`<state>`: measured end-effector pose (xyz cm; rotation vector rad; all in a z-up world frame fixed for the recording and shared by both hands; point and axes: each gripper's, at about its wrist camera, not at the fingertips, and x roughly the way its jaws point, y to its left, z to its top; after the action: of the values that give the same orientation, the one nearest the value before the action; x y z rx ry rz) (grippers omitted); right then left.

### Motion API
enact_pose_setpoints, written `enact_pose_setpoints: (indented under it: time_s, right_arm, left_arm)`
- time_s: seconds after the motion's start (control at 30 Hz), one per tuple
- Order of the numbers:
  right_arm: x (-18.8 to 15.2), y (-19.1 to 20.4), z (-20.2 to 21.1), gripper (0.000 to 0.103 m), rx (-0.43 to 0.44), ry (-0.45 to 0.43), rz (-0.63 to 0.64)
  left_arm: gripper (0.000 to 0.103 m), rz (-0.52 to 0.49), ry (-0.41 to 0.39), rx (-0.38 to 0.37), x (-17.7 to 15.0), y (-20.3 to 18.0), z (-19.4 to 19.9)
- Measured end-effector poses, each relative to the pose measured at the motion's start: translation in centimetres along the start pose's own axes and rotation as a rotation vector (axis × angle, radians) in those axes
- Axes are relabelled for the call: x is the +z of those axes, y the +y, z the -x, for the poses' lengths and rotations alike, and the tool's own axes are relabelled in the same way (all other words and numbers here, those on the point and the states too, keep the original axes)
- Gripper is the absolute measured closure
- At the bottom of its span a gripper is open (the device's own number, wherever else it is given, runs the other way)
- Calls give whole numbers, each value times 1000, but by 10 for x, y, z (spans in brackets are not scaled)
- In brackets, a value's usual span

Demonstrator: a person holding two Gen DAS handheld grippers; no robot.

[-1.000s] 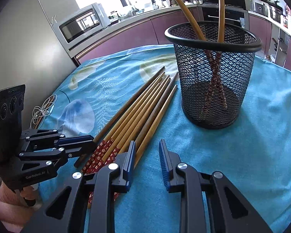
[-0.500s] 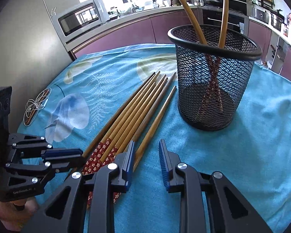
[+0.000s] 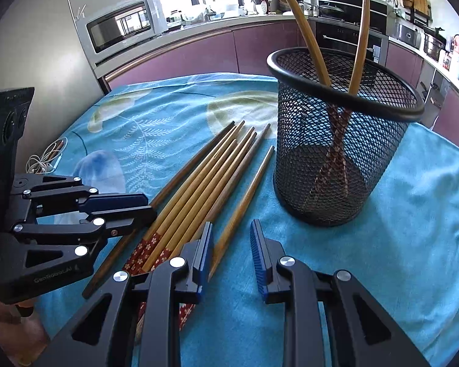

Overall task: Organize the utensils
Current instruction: 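Lower the right tool to the pile and grasp another chopstick, then lift the chopstick into the mesh cup and open the right tool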

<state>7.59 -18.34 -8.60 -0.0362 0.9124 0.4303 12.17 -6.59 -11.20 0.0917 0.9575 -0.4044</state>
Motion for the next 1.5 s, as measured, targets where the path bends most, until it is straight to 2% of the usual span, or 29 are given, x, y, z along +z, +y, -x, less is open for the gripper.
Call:
enact_pose_setpoints:
  time_s: [0.23, 0.37, 0.73, 0.93, 1.1, 1.33, 1.5]
  right_arm:
    - [7, -5, -6, 83, 2, -12, -41]
    - [7, -10, -6, 91, 32, -17, -76]
    - [5, -17, 6, 97, 106, -41, -124]
    - [3, -14, 20, 97, 158, -61, -111]
    - [0, -7, 21, 97, 171, -39, -75]
    - [-3, -2, 9, 95, 146, 15, -60]
    - [-2, 1, 6, 89, 123, 19, -43]
  left_arm:
    - [94, -13, 4, 37, 22, -1, -15]
    - [93, 4, -3, 44, 24, 0, -18]
    - [95, 77, -36, 8, 17, 5, -4]
    - [95, 92, -66, -28, 13, 7, 16]
    - [95, 104, -67, -80, 5, 6, 25]
    - [95, 108, -5, -61, -13, 8, 13]
    - [95, 85, 4, -60, -13, 11, 8]
